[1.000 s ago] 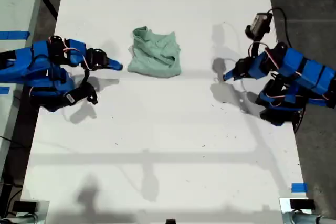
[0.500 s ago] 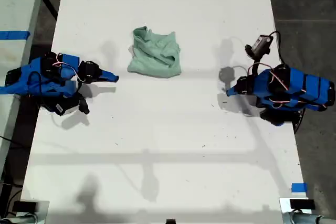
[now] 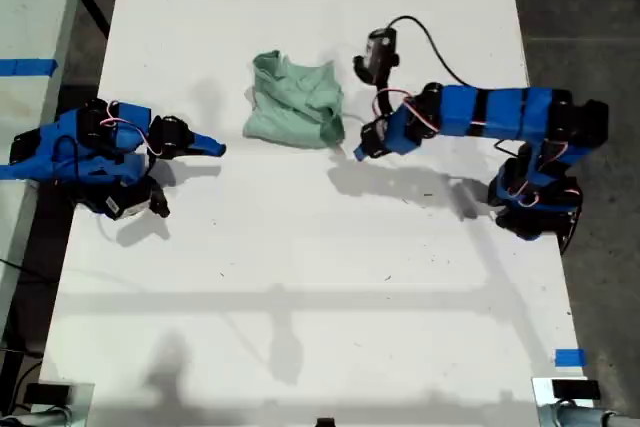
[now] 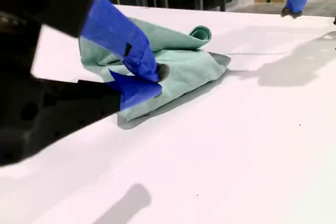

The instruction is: Fold tshirt

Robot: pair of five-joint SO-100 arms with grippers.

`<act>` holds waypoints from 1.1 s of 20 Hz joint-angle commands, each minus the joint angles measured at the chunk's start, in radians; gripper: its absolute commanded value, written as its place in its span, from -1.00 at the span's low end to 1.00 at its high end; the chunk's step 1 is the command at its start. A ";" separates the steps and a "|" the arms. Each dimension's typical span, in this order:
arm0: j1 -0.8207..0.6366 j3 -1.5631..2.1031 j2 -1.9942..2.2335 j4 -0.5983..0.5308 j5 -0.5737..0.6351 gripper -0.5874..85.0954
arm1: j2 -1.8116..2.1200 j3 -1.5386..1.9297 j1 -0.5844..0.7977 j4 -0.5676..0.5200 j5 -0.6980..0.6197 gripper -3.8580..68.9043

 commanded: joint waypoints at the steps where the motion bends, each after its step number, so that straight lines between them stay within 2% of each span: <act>1: 0.003 0.009 0.107 0.006 0.008 -0.98 | -0.287 -0.453 -0.006 0.052 -0.109 -0.93; 4: -0.002 0.009 0.107 0.006 0.009 -0.98 | -0.459 -0.617 0.012 0.067 -0.192 -0.93; 13: 0.002 0.011 0.107 0.009 0.009 -0.98 | -0.535 -0.673 0.164 0.018 -0.359 -0.93; 18: -0.002 0.011 0.107 0.011 0.009 -0.98 | -0.531 -0.704 0.334 -0.106 -0.468 -0.93; 21: -0.002 0.011 0.107 0.011 0.009 -0.98 | -0.423 -0.646 0.453 -0.224 -0.423 -0.93; 22: -0.005 0.011 0.107 0.011 0.009 -0.98 | -0.388 -0.623 0.499 -0.230 -0.393 -0.93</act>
